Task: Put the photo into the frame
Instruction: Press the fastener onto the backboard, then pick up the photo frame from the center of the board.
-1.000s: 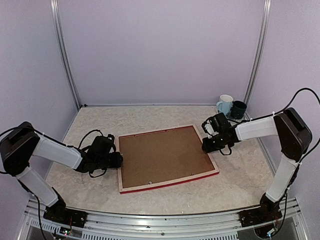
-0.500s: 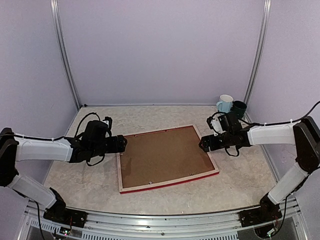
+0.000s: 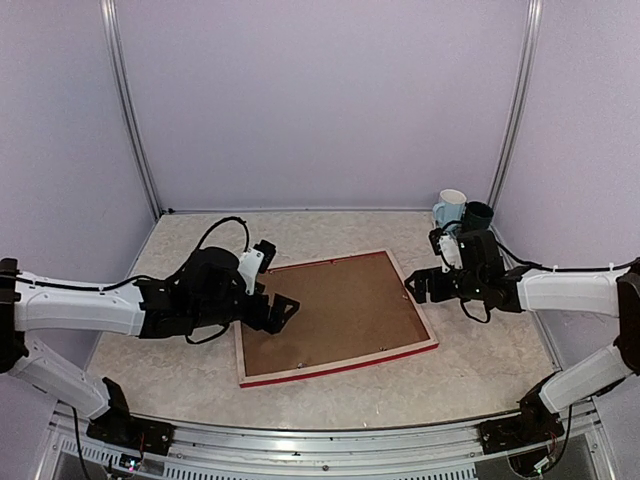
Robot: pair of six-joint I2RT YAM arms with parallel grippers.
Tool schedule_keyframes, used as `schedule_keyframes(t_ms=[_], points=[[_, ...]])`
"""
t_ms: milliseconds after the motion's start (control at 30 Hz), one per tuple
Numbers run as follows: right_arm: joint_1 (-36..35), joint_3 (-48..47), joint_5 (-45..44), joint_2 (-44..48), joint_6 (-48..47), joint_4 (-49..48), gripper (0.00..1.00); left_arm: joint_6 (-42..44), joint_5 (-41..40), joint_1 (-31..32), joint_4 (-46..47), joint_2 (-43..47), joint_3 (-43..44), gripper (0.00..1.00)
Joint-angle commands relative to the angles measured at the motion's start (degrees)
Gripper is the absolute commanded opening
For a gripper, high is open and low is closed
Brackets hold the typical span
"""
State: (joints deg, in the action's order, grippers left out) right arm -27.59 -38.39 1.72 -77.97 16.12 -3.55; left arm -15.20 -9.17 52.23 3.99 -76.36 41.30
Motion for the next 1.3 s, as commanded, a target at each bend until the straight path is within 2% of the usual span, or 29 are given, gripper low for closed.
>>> schedule_keyframes(t_ms=[0, 167, 367, 633, 733, 1000, 1167, 1267], points=[[-0.2, 1.4, -1.3, 2.5, 1.3, -3.1, 0.99, 9.0, 2.3, 6.6, 0.5, -4.3, 4.4, 0.99], [-0.2, 2.2, -2.4, 3.5, 1.6, -3.4, 0.99, 13.4, 3.7, 12.1, -1.6, -13.2, 9.7, 0.99], [-0.1, 2.3, -1.9, 2.9, 1.8, -3.8, 0.99, 15.0, 5.2, 13.7, -2.5, -21.5, 13.5, 0.88], [-0.1, 2.3, -1.8, 2.0, 2.0, -4.2, 0.99, 20.0, 8.5, 13.8, -0.9, -24.4, 13.4, 0.77], [-0.1, 2.4, -1.8, 2.1, 2.0, -4.3, 0.99, 20.8, 8.8, 13.8, -0.9, -25.5, 13.4, 0.7], [-0.1, 2.5, -1.8, 1.7, 2.1, -4.6, 0.99, 22.4, 10.2, 13.8, -1.1, -28.7, 13.8, 0.61], [-0.2, 2.5, -1.8, 1.4, 2.2, -4.8, 0.99, 22.6, 11.0, 13.8, -1.0, -30.0, 13.9, 0.49], [-0.2, 2.6, -0.6, 1.3, 2.1, -5.1, 0.99, 22.8, 11.7, 13.8, -1.0, -30.2, 13.8, 0.36]])
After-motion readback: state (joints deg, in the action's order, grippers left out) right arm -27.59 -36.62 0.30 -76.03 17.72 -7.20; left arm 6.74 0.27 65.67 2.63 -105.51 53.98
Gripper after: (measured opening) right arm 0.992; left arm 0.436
